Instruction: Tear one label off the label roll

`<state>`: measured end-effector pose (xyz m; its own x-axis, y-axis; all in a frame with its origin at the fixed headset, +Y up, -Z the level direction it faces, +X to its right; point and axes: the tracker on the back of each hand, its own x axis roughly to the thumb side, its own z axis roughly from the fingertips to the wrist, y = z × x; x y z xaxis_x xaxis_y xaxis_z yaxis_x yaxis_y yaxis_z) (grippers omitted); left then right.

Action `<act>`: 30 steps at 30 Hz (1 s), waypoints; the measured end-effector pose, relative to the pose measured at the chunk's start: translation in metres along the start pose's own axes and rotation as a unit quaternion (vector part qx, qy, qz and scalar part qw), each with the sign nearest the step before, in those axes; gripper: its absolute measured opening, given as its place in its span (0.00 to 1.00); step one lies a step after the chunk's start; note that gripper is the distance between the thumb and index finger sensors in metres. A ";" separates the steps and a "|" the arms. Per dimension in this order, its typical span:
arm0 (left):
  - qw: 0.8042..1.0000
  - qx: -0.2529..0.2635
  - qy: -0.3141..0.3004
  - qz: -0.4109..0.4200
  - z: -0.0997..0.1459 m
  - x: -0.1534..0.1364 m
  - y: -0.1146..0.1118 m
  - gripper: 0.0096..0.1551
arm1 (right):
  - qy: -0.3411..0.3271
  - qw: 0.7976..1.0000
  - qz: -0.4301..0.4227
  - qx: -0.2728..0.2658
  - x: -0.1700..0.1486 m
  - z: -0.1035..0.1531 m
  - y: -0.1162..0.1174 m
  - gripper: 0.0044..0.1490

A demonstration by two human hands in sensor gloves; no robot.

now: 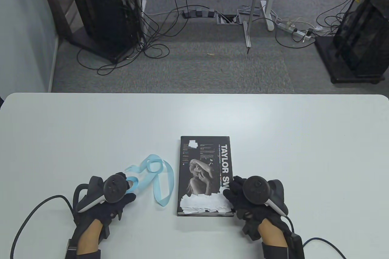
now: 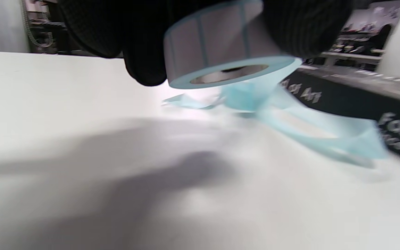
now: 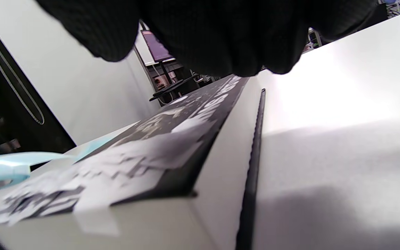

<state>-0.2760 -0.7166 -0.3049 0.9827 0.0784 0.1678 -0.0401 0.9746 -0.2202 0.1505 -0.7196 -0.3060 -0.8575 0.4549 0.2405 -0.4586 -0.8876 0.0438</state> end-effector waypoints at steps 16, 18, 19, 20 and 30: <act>0.996 -0.027 0.077 -0.021 -0.015 -0.032 -0.035 0.34 | -0.010 1.000 -0.009 0.006 0.001 0.000 0.002 0.35; 0.996 -0.028 0.081 -0.034 -0.018 -0.032 -0.038 0.35 | -0.009 1.000 -0.009 0.007 0.001 0.000 0.002 0.35; 0.995 -0.027 0.084 -0.041 -0.020 -0.032 -0.040 0.35 | -0.010 1.000 -0.009 0.008 0.002 0.000 0.002 0.35; 0.995 -0.028 0.085 -0.046 -0.021 -0.032 -0.041 0.35 | -0.010 1.000 -0.008 0.008 0.002 0.000 0.002 0.35; 0.993 -0.077 0.083 -0.035 -0.020 -0.031 -0.040 0.43 | -0.010 1.000 -0.007 0.011 0.003 -0.001 0.003 0.35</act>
<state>-0.3012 -0.7619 -0.3205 0.9989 -0.0366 0.0303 0.0451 0.9315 -0.3609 0.1463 -0.7207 -0.3059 -0.8460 0.4661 0.2591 -0.4652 -0.8826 0.0687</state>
